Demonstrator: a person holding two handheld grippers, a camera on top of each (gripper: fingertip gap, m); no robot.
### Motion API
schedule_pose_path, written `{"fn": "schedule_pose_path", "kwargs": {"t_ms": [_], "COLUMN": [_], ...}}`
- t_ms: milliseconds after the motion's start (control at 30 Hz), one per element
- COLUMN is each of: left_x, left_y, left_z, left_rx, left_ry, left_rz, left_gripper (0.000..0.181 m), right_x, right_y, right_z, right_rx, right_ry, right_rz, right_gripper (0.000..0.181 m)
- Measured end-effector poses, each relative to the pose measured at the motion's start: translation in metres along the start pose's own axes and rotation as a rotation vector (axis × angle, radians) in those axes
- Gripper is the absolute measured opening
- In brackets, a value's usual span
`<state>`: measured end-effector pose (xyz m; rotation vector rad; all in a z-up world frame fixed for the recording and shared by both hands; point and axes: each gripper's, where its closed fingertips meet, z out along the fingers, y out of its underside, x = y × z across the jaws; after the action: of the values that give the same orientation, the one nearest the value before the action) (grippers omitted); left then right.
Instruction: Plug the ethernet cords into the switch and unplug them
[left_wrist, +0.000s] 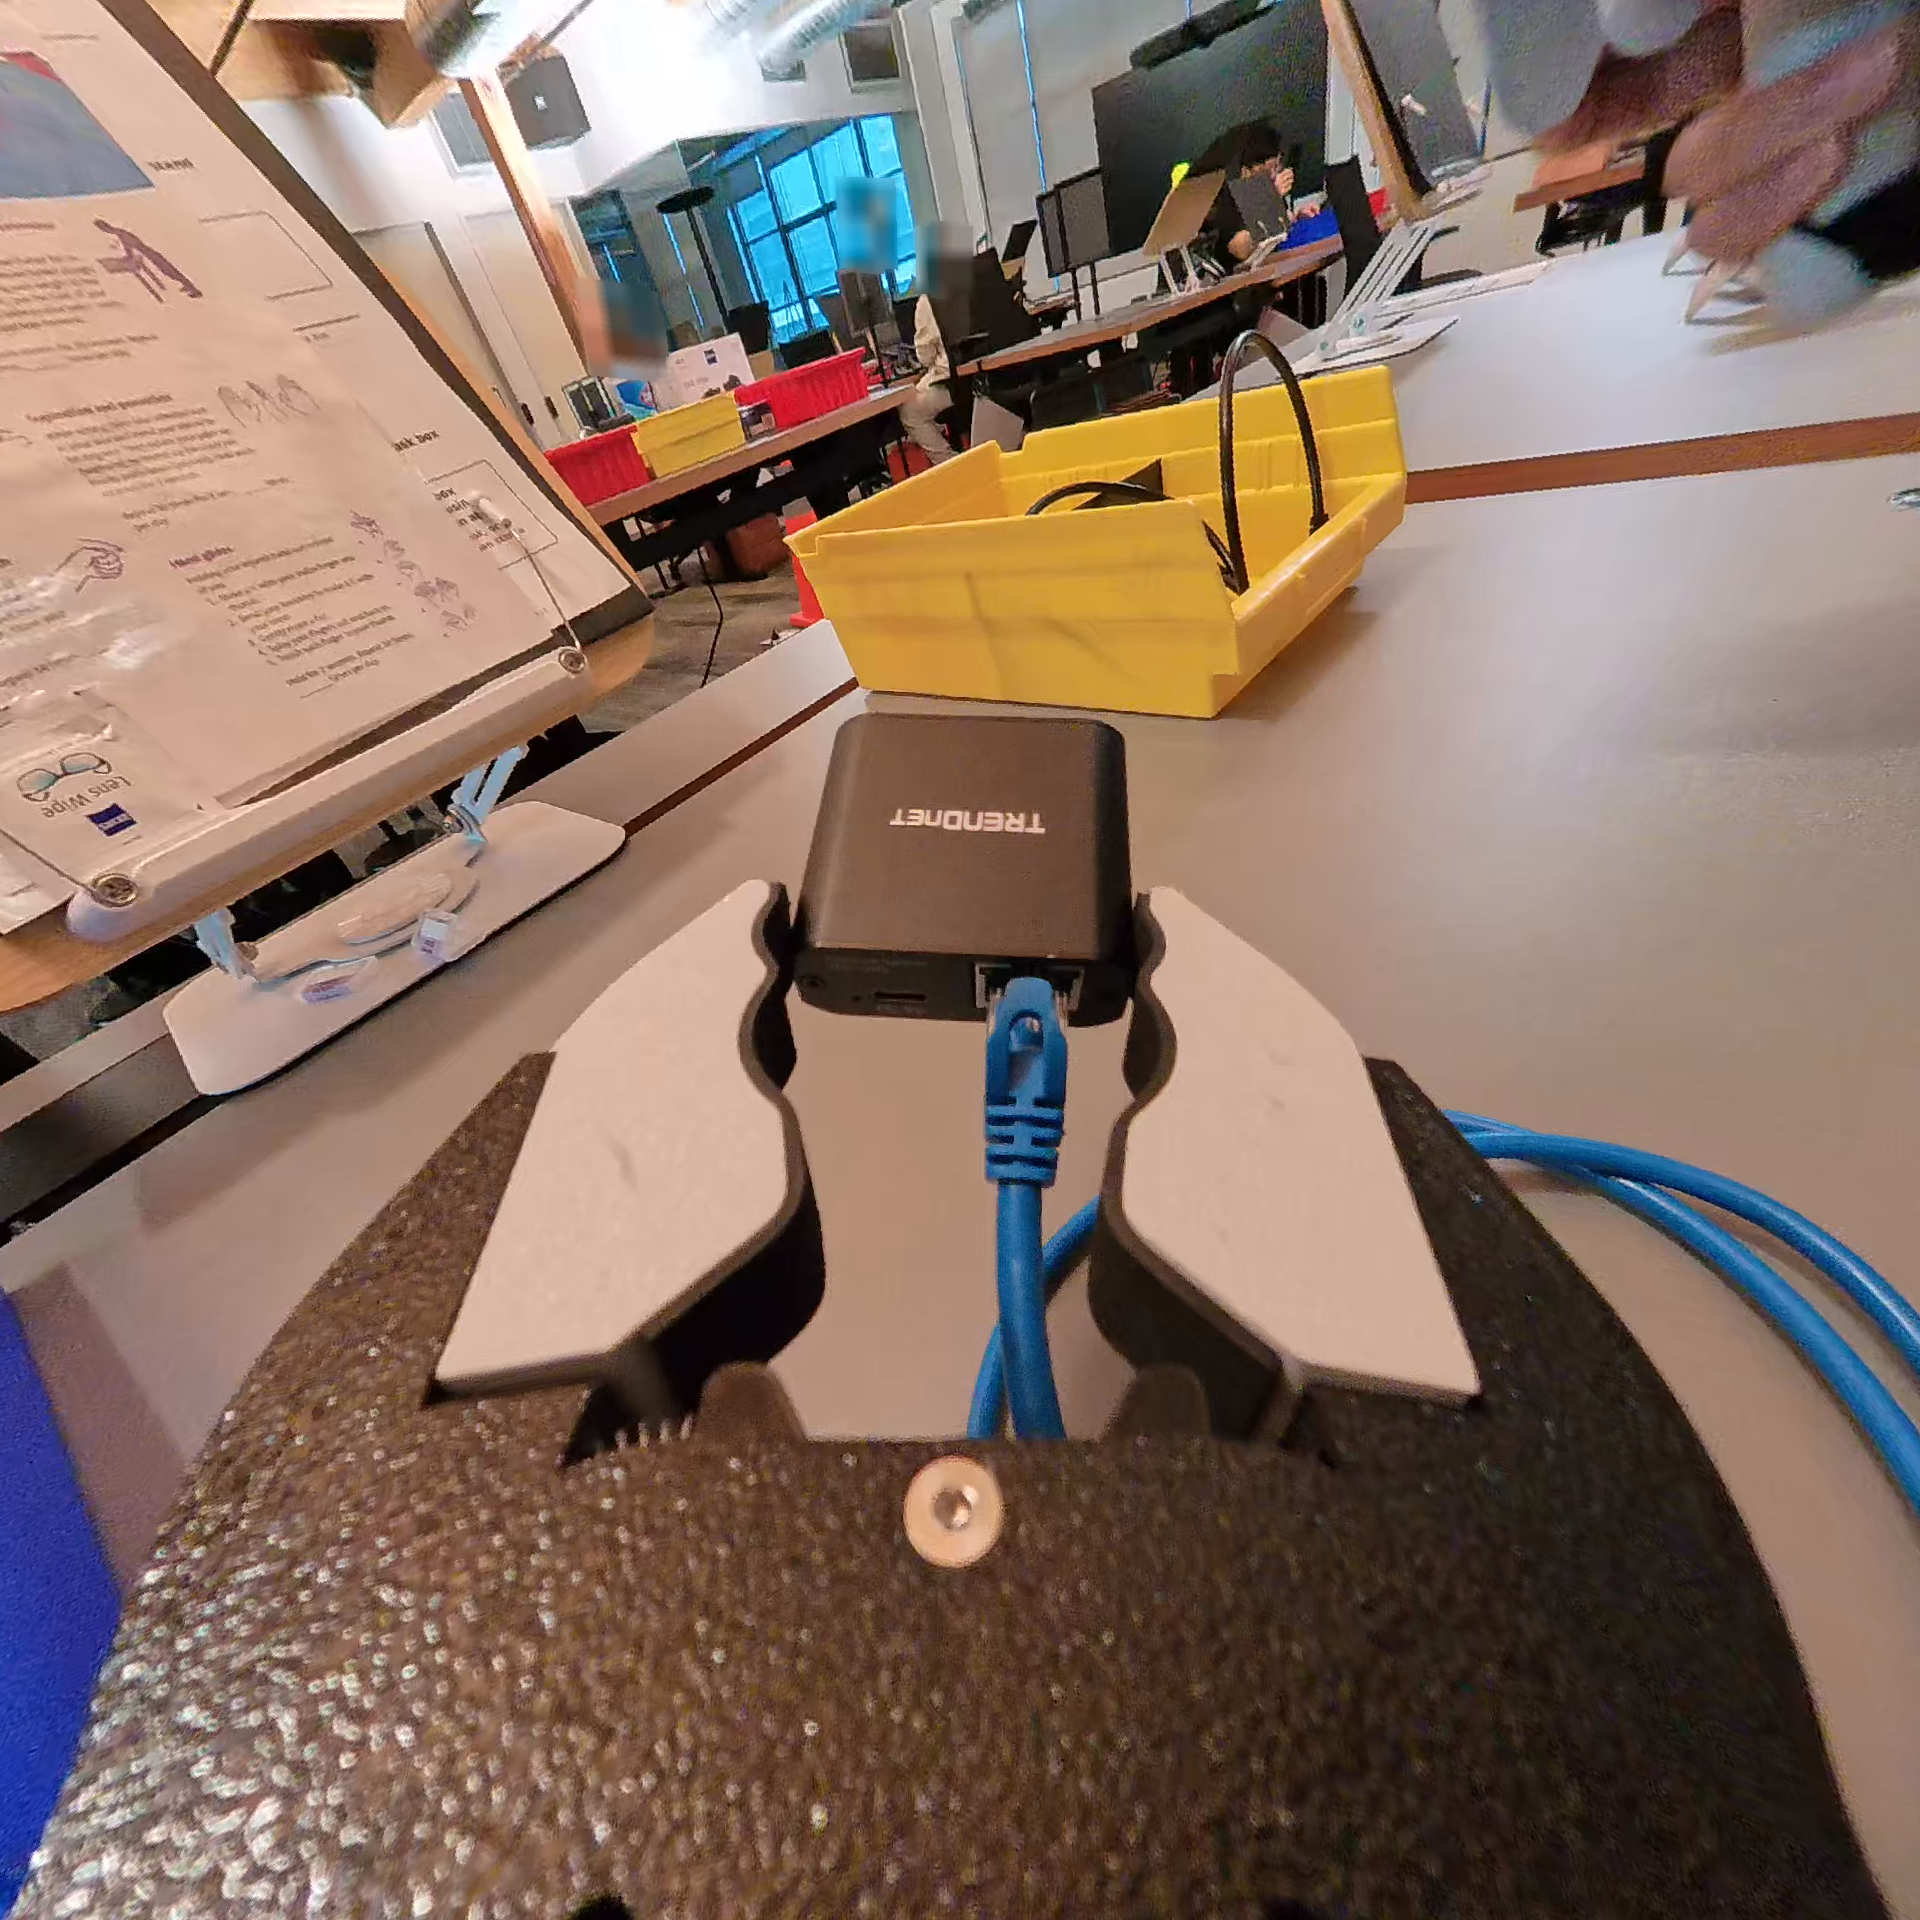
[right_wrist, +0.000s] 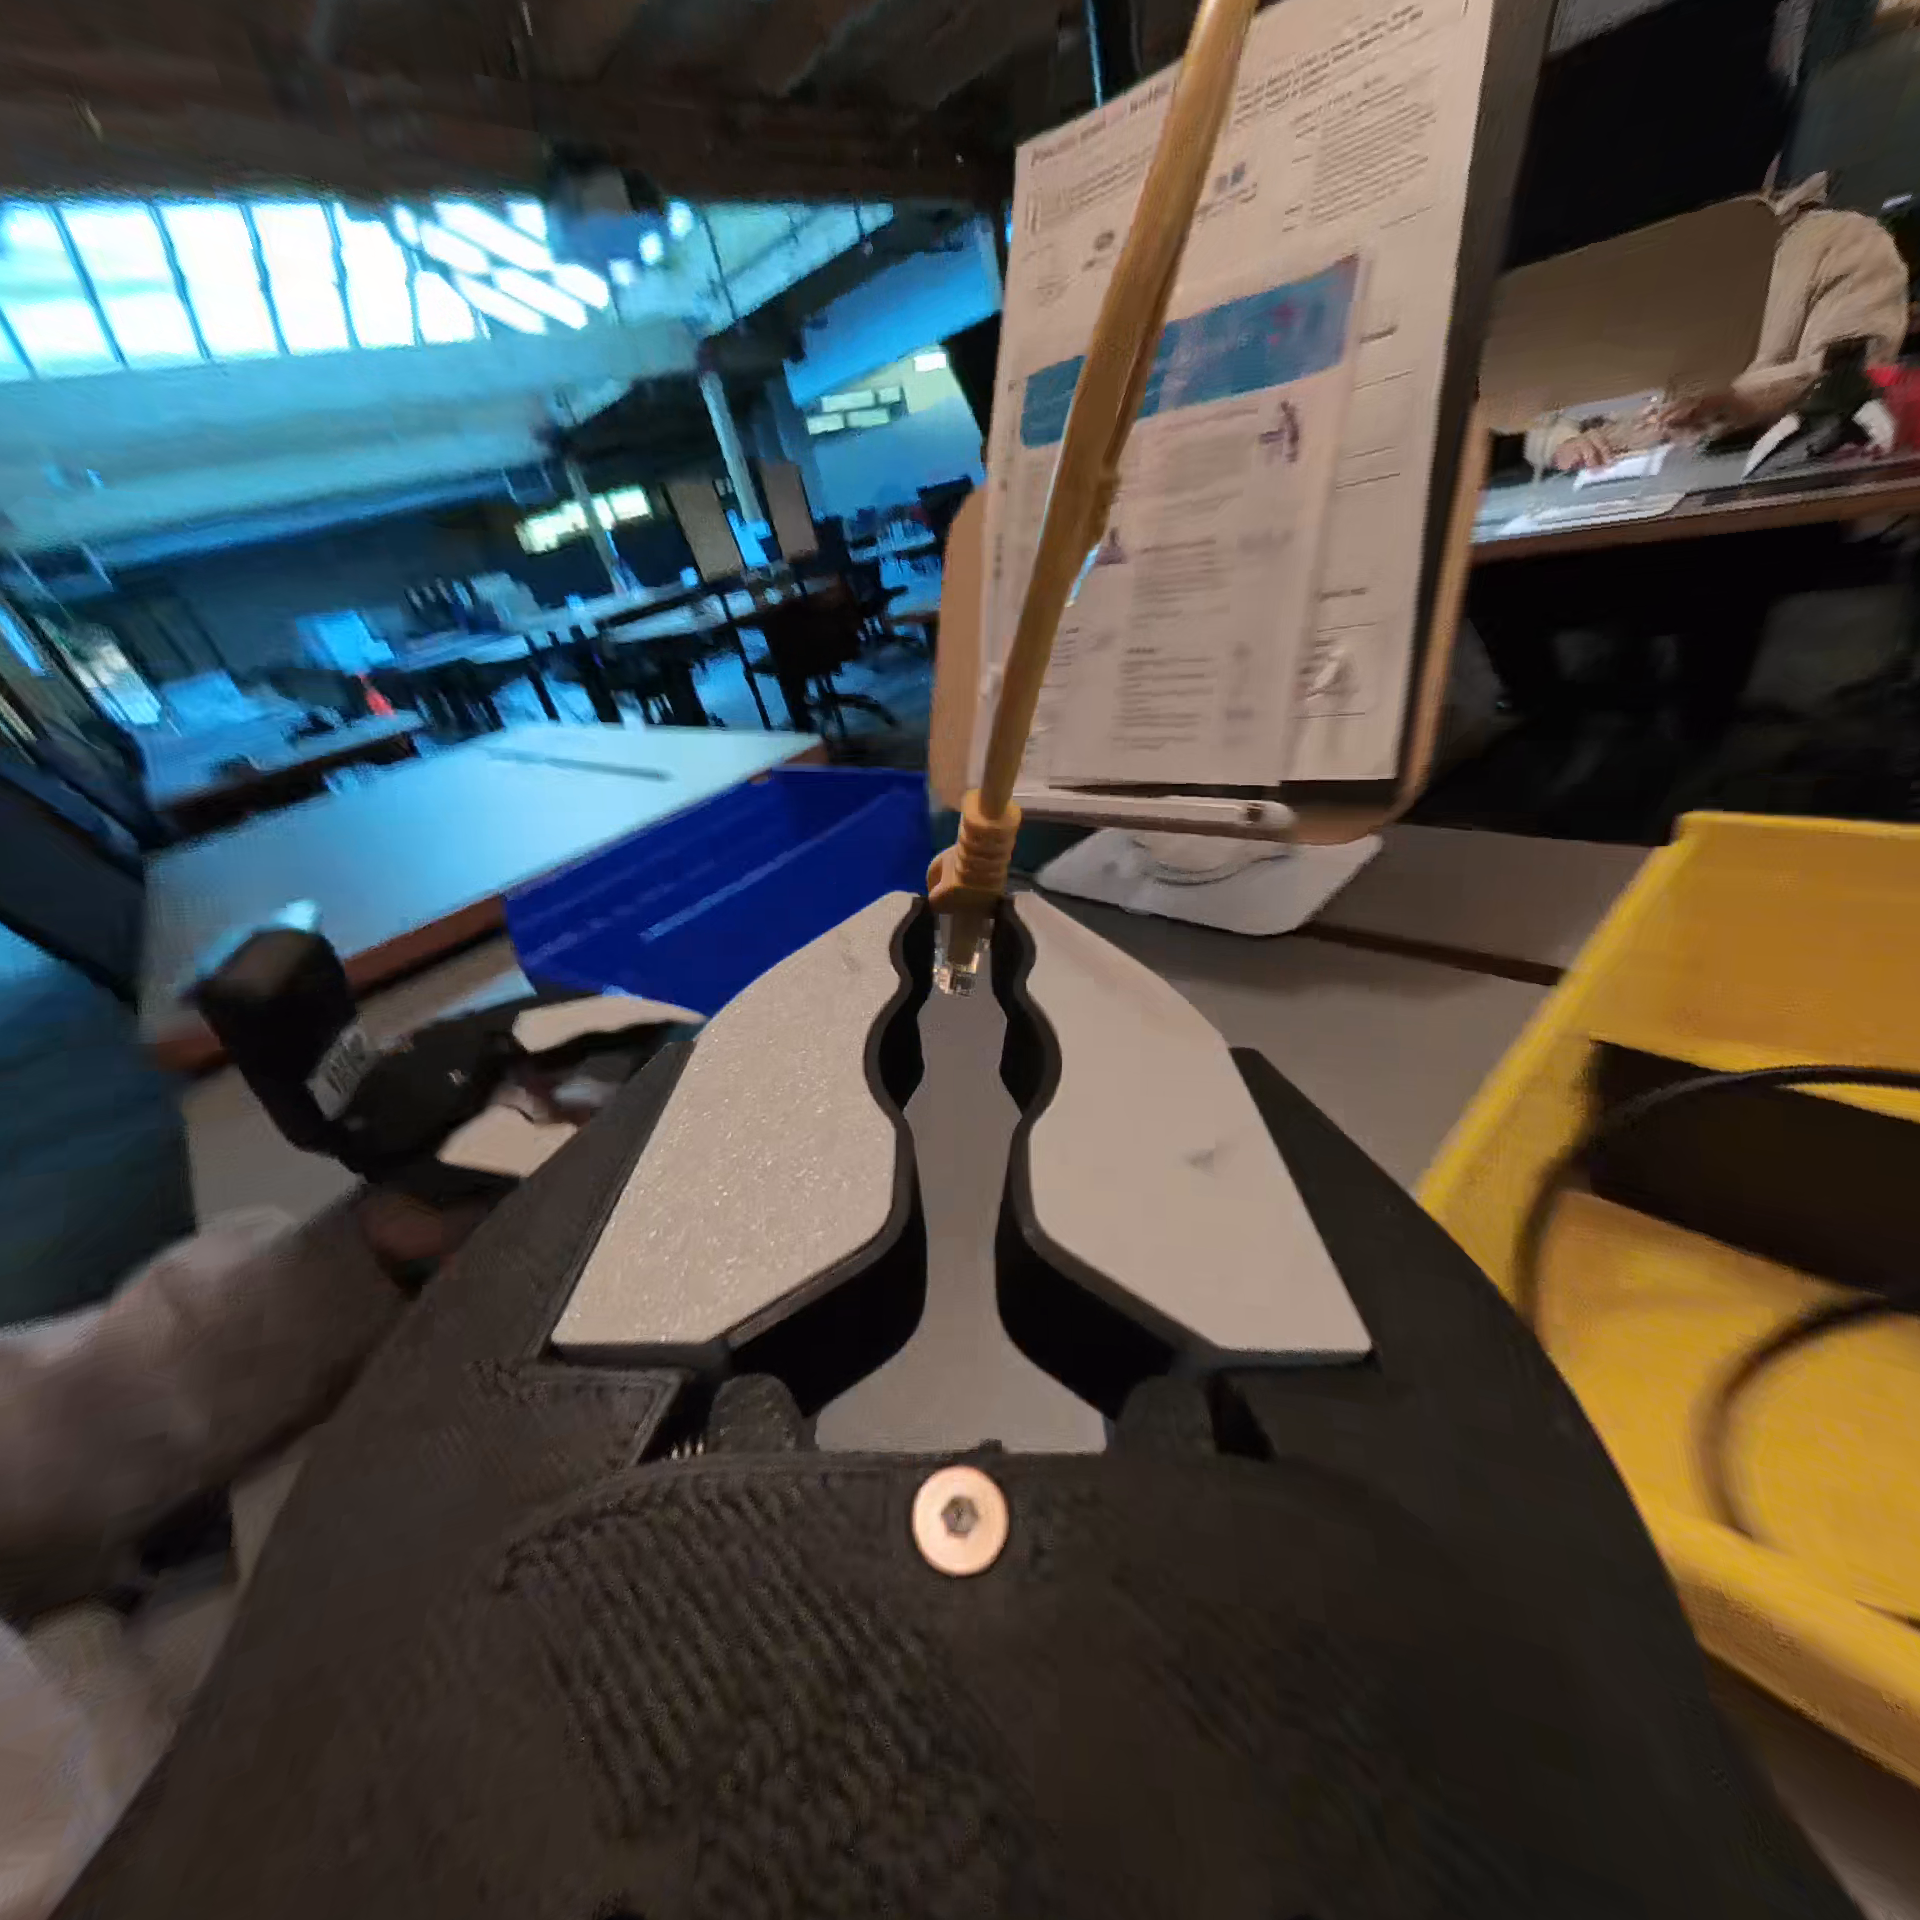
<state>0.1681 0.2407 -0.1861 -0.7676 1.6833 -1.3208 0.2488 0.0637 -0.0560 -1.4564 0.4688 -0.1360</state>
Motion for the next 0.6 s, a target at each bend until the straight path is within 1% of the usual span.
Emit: {"fn": "schedule_pose_path", "kwargs": {"t_ms": [67,133,200,300,333,400,467,600], "left_x": [0.002,0.003,0.004,0.003,0.004,0.004,0.005,0.007], "left_y": [0.001,0.001,0.002,0.003,0.003,0.003,0.004,0.005], "left_z": [0.001,0.001,0.002,0.002,0.002,0.003,0.003,0.004], "left_rx": [-0.002,-0.008,-0.010,-0.013,-0.014,-0.014,-0.020,-0.028], "left_ry": [0.008,0.015,0.019,0.018,0.019,0.018,0.022,0.025], "left_rz": [0.000,0.004,0.004,0.003,0.000,-0.001,0.005,0.017], "left_gripper": [0.061,0.061,0.061,0.061,0.061,0.061,0.061,0.061], "right_x": [0.027,0.059,0.087,0.119,0.122,0.132,0.134,0.144], "right_y": [-0.012,-0.013,-0.002,0.019,0.025,0.032,0.037,0.035], "right_z": [-0.025,-0.050,-0.073,-0.101,-0.105,-0.108,-0.102,-0.085], "right_rx": [-0.082,-0.198,-0.353,-0.585,-0.644,-0.715,-0.764,-0.919], "right_ry": [0.051,0.125,0.189,0.221,0.182,0.121,0.023,-0.090], "right_rz": [-0.082,-0.183,-0.286,-0.389,-0.388,-0.355,-0.325,-0.323], "right_gripper": [0.011,0.011,0.011,0.011,0.011,0.011,0.011,0.011]}}
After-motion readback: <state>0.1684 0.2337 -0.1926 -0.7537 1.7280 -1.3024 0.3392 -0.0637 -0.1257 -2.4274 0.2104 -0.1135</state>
